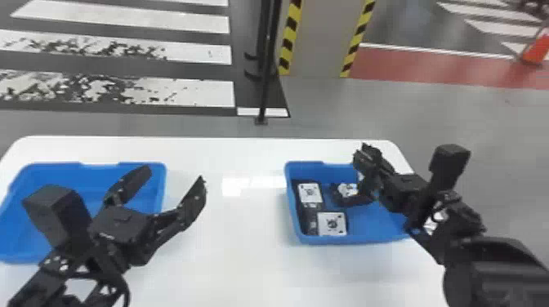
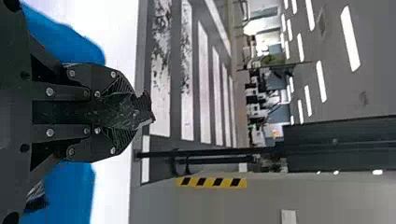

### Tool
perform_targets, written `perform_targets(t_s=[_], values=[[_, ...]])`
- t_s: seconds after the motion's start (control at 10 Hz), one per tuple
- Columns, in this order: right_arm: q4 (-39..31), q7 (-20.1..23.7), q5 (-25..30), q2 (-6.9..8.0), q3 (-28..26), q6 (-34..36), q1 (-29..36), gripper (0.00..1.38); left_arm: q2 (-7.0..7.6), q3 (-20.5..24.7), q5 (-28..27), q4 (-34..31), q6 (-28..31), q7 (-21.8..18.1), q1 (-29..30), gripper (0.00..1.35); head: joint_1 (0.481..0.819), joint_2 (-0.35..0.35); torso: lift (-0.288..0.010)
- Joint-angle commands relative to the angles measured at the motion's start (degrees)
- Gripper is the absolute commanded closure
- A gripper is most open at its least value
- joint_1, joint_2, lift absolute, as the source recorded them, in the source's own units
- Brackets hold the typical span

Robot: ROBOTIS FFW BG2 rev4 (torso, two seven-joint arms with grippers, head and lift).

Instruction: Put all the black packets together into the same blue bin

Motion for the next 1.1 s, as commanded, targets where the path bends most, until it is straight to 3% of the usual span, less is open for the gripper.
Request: perform_targets(t_s=[0.0,0.2,0.3,0.5,0.7,0.8,1.0], values=[[4.2,0.0,1.5,-0.2,-1.0,-0.7,-1.1,1.05,-0.35,1.0,0.0,0.0,-0.2,0.0,0.3,0.13,0.695,-0.231,-0.11],[2.7,1.8,1.0,-0.2,-0.9,-2.9,0.0,0.13,-0.61,1.8,-0.6,0.1,-1.6,0.0,0.6,0.13,0.695,-0.251,-0.11],[-3.3,1.9,0.8,0.33,-0.9,-3.1,3.8,0.03,-0.88,2.3,-1.3,0.1,-2.8,0.2,0.6,0.13,0.695,-0.242,-0.11],[-12.1,1.7,-0.4,1.91,-1.0,-10.4,13.5,0.16,-1.49,3.5,-1.0,0.1,-8.6,3.6,3.3,0.13,0.695,-0.212,-0.11],[-18.9,0.3,-0.2,4.81,-2.1,-18.1,21.8,0.17,-2.28,4.2,1.1,4.1,-20.1,9.6,6.9,0.13,0.695,-0.152,-0.11],[-21.7,0.1,1.0,5.77,-2.5,-18.3,24.6,0.17,-2.72,5.3,2.0,10.0,-27.9,9.9,7.3,0.13,0.695,-0.127,-0.11],[-29.5,-2.8,2.3,6.39,-2.4,-16.4,31.8,0.17,-2.98,4.4,-0.2,10.7,-31.9,15.2,11.7,0.13,0.695,-0.094,-0.11]])
